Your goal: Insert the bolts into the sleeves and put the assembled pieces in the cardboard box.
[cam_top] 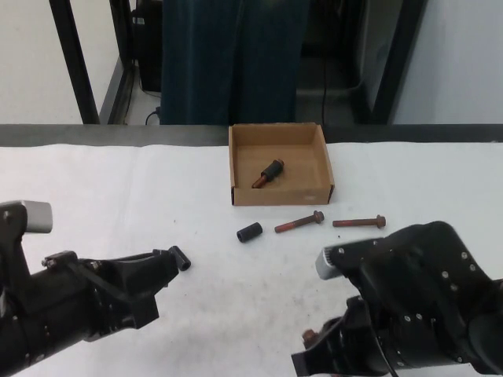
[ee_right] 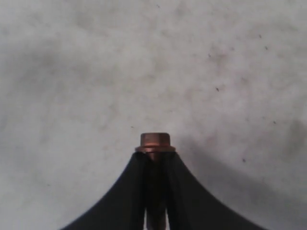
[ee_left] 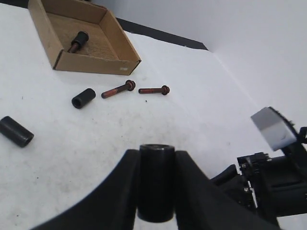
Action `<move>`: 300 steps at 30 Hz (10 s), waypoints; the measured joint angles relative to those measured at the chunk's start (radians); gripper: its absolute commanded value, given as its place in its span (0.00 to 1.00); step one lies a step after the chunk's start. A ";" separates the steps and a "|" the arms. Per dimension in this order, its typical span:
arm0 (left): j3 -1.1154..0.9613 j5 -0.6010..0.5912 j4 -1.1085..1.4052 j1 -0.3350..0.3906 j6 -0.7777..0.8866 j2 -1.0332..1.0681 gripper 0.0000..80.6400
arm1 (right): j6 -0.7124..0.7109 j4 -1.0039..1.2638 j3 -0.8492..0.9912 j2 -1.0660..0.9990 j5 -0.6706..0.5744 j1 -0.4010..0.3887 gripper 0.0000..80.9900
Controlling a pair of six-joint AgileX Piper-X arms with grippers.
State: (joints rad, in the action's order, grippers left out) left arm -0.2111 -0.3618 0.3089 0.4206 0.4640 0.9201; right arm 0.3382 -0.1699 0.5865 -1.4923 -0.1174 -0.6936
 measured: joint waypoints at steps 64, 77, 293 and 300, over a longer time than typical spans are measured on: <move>0.001 -0.002 0.079 -0.026 -0.030 0.000 0.01 | -0.290 -0.553 0.401 -0.275 -0.077 0.065 0.00; 0.001 -0.002 0.079 -0.048 -0.030 0.000 0.01 | -0.312 -0.555 0.401 -0.276 -0.098 0.065 0.56; 0.019 0.031 0.403 0.080 -0.371 -0.009 0.01 | -0.640 0.705 0.250 0.089 0.541 -0.420 0.00; 0.019 0.031 0.402 0.080 -0.374 -0.009 0.01 | -0.553 0.723 0.250 0.089 0.545 -0.376 0.00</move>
State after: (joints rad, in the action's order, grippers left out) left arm -0.1925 -0.3309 0.7108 0.5006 0.0899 0.9108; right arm -0.2144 0.5526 0.8360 -1.4036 0.4272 -1.0699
